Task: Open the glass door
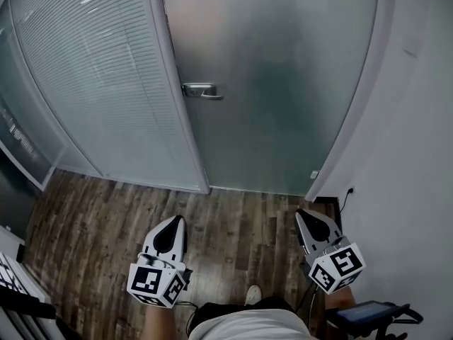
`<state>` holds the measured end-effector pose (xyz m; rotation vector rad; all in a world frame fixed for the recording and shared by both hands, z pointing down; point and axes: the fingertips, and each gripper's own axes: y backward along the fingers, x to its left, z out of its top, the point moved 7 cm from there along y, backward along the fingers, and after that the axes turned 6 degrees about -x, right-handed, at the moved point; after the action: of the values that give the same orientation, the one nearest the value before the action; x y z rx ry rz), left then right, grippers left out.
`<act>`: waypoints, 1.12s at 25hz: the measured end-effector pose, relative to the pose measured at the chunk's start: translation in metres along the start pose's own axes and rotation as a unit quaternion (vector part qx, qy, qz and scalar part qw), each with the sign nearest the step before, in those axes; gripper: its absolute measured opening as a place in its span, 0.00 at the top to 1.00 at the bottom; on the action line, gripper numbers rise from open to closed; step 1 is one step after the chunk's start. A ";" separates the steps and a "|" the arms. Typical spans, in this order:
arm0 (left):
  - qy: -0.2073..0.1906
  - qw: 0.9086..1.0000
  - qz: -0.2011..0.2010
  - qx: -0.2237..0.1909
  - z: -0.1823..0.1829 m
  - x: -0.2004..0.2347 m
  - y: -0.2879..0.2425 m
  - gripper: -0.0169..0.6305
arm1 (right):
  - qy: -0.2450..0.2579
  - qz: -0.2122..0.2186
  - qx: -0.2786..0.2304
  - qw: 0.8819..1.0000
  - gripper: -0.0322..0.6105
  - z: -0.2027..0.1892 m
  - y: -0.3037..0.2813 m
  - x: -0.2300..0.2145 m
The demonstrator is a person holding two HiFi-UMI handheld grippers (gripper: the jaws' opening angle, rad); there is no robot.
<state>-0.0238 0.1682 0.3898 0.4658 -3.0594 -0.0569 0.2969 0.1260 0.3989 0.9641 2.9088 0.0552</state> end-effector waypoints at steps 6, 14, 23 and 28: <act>-0.001 1.000 -0.001 0.008 0.032 0.011 -0.057 0.97 | -0.005 0.012 0.008 1.000 0.95 0.031 -0.051 -0.030; 0.010 1.000 -0.020 0.003 0.021 0.041 -0.117 0.97 | 0.006 -0.008 0.011 1.000 0.95 0.025 -0.092 -0.059; 0.019 0.999 -0.044 -0.007 0.015 0.143 -0.221 0.97 | 0.023 -0.018 0.007 1.000 0.95 0.019 -0.226 -0.071; 0.006 0.998 -0.058 -0.004 0.021 0.214 -0.274 0.97 | 0.021 -0.029 0.007 0.999 0.95 0.024 -0.311 -0.065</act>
<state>-0.1475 -0.1564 0.3655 0.6394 -3.0173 -0.0704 0.1658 -0.1624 0.3606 0.8912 2.9780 0.0513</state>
